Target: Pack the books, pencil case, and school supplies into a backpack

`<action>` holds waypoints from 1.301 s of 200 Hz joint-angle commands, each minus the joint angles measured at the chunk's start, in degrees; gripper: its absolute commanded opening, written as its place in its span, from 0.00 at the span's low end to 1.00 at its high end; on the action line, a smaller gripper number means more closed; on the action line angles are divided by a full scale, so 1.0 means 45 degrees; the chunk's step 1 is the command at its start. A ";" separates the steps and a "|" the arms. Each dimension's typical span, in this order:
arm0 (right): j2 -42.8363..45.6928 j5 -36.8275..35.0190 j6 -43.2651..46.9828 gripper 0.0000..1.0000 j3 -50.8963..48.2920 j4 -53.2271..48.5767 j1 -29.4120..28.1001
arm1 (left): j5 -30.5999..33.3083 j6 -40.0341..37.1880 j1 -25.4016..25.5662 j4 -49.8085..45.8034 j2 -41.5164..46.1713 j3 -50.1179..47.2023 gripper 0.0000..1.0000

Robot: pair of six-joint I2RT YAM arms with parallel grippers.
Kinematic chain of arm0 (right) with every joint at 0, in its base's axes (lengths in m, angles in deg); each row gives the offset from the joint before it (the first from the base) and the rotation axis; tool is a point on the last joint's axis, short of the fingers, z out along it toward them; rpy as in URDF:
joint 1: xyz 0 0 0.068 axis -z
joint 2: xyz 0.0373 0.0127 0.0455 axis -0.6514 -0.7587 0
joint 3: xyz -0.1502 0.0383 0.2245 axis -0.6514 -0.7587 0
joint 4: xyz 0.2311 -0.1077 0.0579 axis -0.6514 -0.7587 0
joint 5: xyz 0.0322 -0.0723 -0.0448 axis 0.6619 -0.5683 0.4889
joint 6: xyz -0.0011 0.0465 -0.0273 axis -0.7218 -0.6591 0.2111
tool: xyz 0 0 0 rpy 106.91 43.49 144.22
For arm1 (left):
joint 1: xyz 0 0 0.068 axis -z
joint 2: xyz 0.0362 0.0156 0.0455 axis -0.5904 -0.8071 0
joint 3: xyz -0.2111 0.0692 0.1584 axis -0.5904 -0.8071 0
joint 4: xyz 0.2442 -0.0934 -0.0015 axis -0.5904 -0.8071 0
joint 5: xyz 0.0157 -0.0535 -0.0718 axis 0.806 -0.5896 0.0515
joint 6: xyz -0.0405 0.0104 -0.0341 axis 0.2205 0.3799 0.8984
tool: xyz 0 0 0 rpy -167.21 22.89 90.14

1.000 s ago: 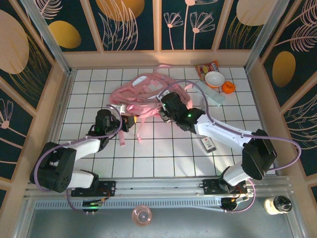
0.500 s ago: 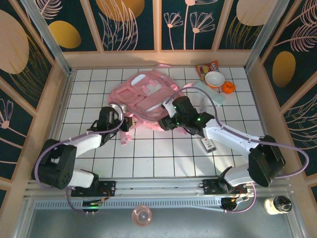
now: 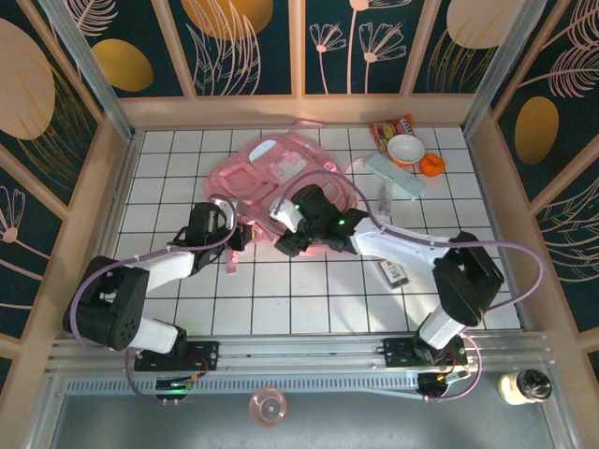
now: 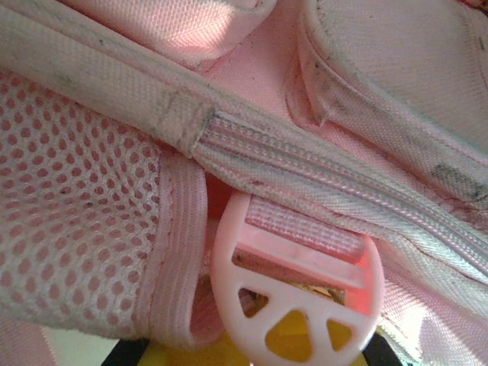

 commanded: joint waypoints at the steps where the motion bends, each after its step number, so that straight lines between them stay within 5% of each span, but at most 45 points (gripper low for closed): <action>1: -0.0582 -0.0583 -0.0050 0.73 0.0577 0.0432 -0.0079 | -0.1378 -0.0116 0.0089 0.1268 0.0408 0.0234 0.00; 21: -0.1350 -0.1047 -0.0487 0.63 0.0983 0.0999 -0.0048 | -0.1992 -0.0085 0.0090 0.1634 0.0418 0.0178 0.00; 34: -0.1982 -0.1911 -0.0984 0.38 0.1357 0.1295 0.0023 | -0.2332 -0.0121 0.0091 0.1713 0.0413 0.0136 0.00; 65: -0.2241 -0.2377 -0.2129 0.00 0.1796 0.1858 0.0426 | -0.3306 -0.0934 0.0084 0.1092 0.0413 0.0178 0.00; 112: -0.1839 -0.1640 -0.3454 0.00 0.1726 0.2686 0.0803 | -0.5974 -0.1224 0.0504 0.1501 0.0101 0.0374 0.04; 127: -0.1762 -0.1342 -0.3359 0.00 0.1709 0.2619 0.0818 | -0.5522 -0.1104 0.0560 0.1398 0.0124 0.0470 0.17; 151: -0.1261 -0.1170 -0.2247 0.00 0.1276 0.2417 0.0831 | -0.2619 -0.1458 0.0472 -0.0270 0.0614 0.0786 0.42; 180: -0.0213 0.0459 0.0115 0.00 0.0563 0.1699 0.1195 | -0.2347 -0.1972 -0.0033 -0.0790 0.2167 0.0541 0.70; 209: 0.0557 0.1697 0.2285 0.00 0.0404 0.0585 0.1643 | -0.1243 -0.4768 -0.0165 -0.2879 0.4105 0.0913 0.80; 260: 0.1380 0.4031 0.4734 0.00 0.0684 -0.0702 0.2489 | -0.1022 -1.2570 -0.0132 -0.5988 0.5696 0.1126 0.80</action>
